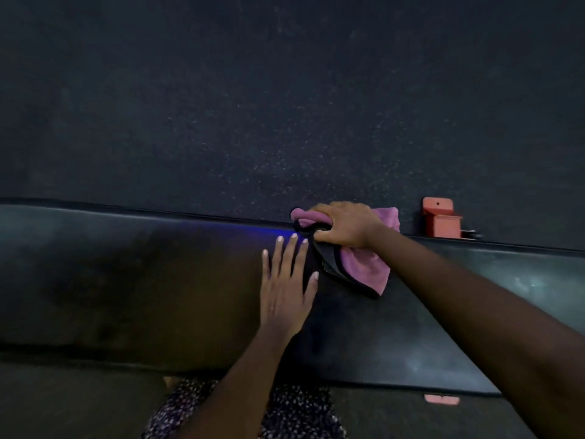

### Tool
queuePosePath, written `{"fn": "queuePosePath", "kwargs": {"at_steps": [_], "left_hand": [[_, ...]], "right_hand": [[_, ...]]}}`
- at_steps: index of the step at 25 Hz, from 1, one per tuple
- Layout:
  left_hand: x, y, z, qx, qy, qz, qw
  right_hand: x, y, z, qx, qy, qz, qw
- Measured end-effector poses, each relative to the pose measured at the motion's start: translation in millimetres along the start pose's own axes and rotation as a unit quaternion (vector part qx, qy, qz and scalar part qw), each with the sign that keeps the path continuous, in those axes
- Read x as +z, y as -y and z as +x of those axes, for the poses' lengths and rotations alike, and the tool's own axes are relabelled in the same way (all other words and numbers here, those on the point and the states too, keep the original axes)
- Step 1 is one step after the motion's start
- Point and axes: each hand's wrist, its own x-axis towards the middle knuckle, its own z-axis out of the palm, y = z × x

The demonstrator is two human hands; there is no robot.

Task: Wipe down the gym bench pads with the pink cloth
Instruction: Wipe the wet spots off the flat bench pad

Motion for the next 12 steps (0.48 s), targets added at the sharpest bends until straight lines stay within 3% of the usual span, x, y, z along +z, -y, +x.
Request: {"fn": "queuePosePath", "kwargs": {"at_steps": [3,8,12], "left_hand": [[23,-47,6,0.026,0.010,0.028,0.999],[40,-51,5,0.025,-0.009,0.067,0.997],[41,-53,5,0.025,0.004,0.059,0.998]], "right_hand": [[2,-57,-30,0.022,0.004,0.002,1.000],[12,-145,-94,0.105,-0.024,-0.056,0.993],[6,-113,-80,0.079,-0.060,-0.031,0.995]]}}
